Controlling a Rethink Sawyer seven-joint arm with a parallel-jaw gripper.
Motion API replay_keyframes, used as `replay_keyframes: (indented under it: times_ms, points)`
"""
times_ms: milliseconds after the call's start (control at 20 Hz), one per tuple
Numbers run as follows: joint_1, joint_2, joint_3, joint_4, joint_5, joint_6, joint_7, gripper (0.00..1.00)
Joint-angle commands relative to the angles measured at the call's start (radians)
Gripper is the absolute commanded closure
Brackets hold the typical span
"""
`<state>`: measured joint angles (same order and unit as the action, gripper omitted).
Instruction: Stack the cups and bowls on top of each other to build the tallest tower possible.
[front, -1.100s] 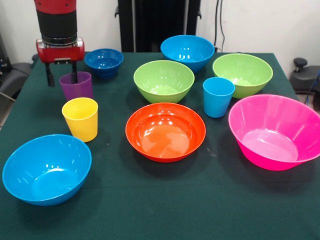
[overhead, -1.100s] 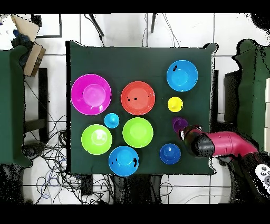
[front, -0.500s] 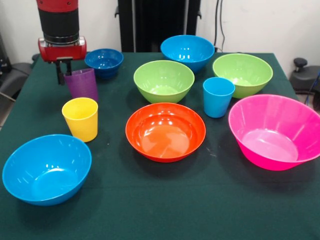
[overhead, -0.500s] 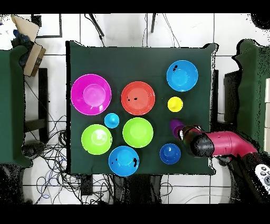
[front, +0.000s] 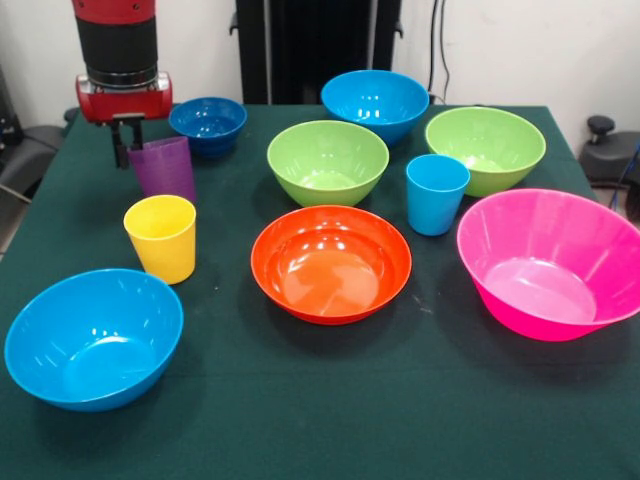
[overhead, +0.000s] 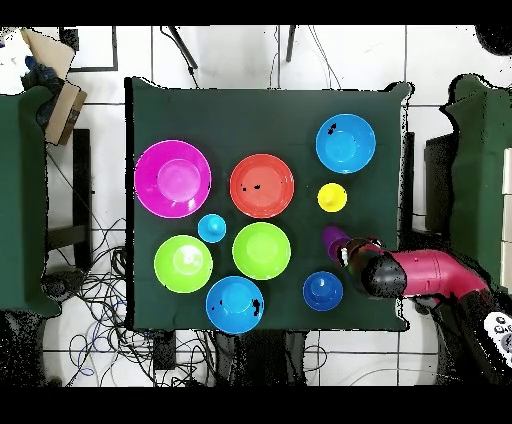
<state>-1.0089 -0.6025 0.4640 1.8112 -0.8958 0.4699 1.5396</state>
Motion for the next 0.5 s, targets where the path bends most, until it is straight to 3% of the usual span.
replay_keyframes:
  times_ms: [50, 500]
  points:
    - [0.056, 0.038, -0.021, 0.028, -0.020, -0.069, 0.069, 1.00]
    - [0.062, 0.002, -0.013, 0.043, 0.000, -0.040, 0.049, 1.00]
